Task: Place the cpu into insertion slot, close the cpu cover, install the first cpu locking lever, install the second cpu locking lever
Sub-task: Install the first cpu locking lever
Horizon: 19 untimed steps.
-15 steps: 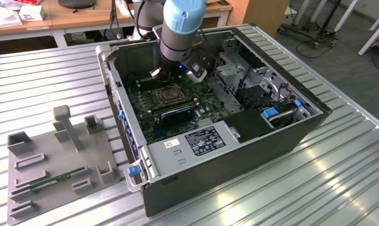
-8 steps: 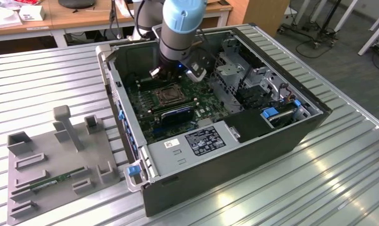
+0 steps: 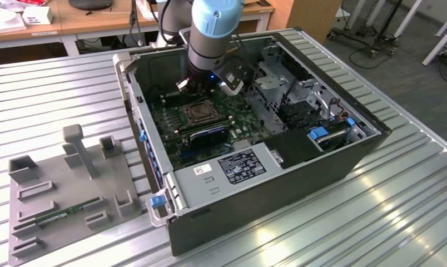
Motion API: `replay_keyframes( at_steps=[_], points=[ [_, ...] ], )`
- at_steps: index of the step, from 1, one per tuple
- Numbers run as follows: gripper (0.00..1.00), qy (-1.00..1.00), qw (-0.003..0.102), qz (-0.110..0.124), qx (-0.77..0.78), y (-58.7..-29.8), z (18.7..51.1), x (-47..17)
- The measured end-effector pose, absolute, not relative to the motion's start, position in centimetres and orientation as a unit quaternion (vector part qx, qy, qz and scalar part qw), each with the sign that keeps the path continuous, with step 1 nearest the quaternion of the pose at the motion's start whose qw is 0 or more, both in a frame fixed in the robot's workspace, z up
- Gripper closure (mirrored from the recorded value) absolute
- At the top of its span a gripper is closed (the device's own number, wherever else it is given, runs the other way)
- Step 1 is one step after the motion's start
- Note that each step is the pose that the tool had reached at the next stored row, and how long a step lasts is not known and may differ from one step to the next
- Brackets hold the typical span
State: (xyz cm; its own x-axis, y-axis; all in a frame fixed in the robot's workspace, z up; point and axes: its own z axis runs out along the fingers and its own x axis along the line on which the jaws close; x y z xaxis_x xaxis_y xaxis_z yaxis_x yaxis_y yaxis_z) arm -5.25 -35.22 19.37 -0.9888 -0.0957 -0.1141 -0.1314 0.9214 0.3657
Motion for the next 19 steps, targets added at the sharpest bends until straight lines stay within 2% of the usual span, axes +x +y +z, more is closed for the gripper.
replay_keyframes(
  at_steps=[19],
  points=[
    [0.89, 0.978, 0.044, 0.190, -0.073, -35.21, 19.75, -5.26]
  ],
)
